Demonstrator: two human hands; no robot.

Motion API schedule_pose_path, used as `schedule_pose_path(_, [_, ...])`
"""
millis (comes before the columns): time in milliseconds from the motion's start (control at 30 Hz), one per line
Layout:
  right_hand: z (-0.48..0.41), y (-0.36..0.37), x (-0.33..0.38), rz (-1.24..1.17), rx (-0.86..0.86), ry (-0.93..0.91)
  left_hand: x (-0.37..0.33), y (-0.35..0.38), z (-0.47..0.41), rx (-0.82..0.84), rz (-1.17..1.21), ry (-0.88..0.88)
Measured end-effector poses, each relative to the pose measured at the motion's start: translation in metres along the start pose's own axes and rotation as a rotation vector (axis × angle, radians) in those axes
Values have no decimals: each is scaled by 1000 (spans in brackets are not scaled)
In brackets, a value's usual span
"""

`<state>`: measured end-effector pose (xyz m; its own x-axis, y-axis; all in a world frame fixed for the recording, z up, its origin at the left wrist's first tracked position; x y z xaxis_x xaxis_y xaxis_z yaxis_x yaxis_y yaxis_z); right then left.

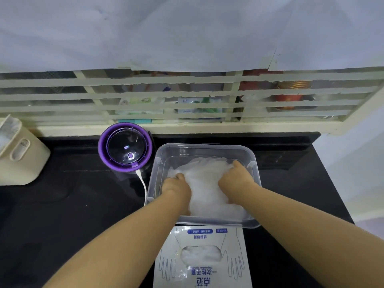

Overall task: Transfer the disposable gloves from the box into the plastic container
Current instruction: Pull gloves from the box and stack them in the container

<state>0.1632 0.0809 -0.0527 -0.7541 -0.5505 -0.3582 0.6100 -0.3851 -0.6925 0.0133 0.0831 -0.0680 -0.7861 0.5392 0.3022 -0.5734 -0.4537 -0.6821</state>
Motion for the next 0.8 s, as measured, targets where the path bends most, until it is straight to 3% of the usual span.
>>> schedule_pose_path(300, [94,-26,-46,-241,-335,-50,-1,-5,16,15,51,34])
schedule_pose_path(500, [127,-45,0,-546,-521,-201,17,-15,33,-28,174,90])
schedule_pose_path(667, [133,-23,62,-527,-367,-399,31,-18,81,-429,486,218])
schedule_pose_path(800, [114,18,91,-359,-169,-389,29,11,137,-781,570,457])
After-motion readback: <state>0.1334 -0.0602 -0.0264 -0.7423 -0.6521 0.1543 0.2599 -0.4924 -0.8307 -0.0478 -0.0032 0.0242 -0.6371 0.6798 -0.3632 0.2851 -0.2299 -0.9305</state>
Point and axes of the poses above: each hand's wrist, its own z-axis away from the middle knuckle, its own y-axis out of the palm, x = y × z, the point moved 1 cm from there along -z, towards the middle knuckle
